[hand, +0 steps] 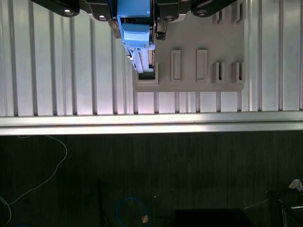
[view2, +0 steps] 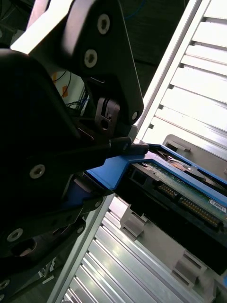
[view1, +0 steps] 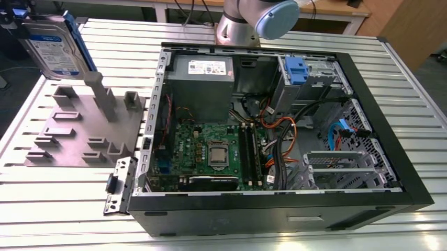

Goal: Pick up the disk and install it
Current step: 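Pick up the disk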

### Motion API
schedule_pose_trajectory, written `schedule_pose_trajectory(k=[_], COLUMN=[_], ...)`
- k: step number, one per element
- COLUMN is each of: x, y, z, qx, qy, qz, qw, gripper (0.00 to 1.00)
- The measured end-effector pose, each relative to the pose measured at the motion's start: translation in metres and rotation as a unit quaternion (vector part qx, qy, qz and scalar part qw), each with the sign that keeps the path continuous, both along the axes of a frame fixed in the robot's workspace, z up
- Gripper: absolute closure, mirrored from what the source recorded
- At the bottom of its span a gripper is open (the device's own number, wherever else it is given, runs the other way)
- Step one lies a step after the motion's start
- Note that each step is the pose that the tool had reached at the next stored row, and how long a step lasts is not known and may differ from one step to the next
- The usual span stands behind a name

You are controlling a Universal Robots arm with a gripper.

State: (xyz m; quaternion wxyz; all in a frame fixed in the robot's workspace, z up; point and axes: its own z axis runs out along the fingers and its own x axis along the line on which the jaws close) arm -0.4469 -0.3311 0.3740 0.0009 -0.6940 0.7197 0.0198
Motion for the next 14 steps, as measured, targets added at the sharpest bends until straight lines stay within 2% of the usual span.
schedule_pose_trajectory(k=[7,14], x=[0.0,0.0], y=[0.0,0.0], z=[0.002,0.0071], qx=[0.0,0.0], qy=[0.0,0.0], qz=[0.0,0.0], qw=[1.0,1.0], gripper=[0.64,0.64])
